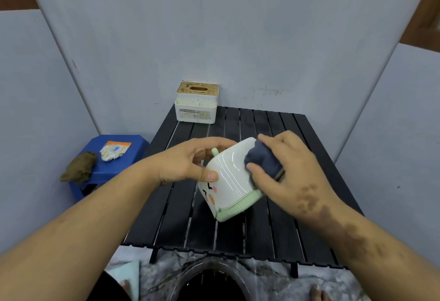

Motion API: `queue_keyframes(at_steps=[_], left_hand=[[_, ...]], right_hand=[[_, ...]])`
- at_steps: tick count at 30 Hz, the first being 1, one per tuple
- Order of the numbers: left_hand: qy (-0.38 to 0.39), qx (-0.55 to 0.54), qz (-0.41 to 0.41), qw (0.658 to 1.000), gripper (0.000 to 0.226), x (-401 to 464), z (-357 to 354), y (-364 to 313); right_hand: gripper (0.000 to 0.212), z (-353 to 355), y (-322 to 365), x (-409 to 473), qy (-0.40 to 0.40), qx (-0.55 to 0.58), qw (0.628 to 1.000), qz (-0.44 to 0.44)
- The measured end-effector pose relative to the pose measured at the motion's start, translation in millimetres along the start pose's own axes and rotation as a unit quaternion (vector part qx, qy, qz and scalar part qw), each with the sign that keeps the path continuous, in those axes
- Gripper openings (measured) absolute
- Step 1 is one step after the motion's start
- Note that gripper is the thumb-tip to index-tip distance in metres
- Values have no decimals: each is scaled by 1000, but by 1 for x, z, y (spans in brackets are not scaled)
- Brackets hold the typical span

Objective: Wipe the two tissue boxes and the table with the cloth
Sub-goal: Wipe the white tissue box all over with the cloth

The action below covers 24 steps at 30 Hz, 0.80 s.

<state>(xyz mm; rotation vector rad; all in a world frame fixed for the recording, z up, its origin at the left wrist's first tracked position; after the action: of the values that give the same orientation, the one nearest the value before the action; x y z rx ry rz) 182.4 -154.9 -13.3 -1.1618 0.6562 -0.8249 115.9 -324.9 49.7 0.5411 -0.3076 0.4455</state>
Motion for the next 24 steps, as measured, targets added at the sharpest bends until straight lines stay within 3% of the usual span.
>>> queue_keyframes(at_steps=[3,6,10,18,20,22,24], left_hand=[[1,1,0,1000,72,1,0,-1],[-1,8,1,1000,73,2,0,0],[2,0,-3,1000,75,2,0,0],[0,6,-23,1000,72,-2,-2,-3],[-3,4,-22,1000,71,-1,-2,-3],[-7,5,-18,1000,71,1,-3,-3],[-16,14,-20,1000,71,3,-5,-3]], right_hand=[[52,21,-23,1,-69,42,995,-55],[45,31,-14,-1,-117,37,992,-7],[57,-13,13,-7,-16,-32,998,51],[54,-25,23,-14,26,13,991,129],[50,-17,8,-9,9,68,992,104],[48,-9,-12,-7,-26,128,991,15],[48,-12,-1,-12,-40,86,995,-10]])
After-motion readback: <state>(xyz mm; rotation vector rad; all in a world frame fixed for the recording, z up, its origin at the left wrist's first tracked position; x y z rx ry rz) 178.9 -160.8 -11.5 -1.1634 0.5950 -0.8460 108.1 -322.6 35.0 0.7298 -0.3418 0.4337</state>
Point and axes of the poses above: each hand's wrist, its own x-axis towards the middle knuckle, its own z-axis out of the back of the hand, y = z × x, the point moved 8 cm from there along x, towards the middle knuckle, and after that the axes turned 10 degrees about y, right-handed, at the moved point
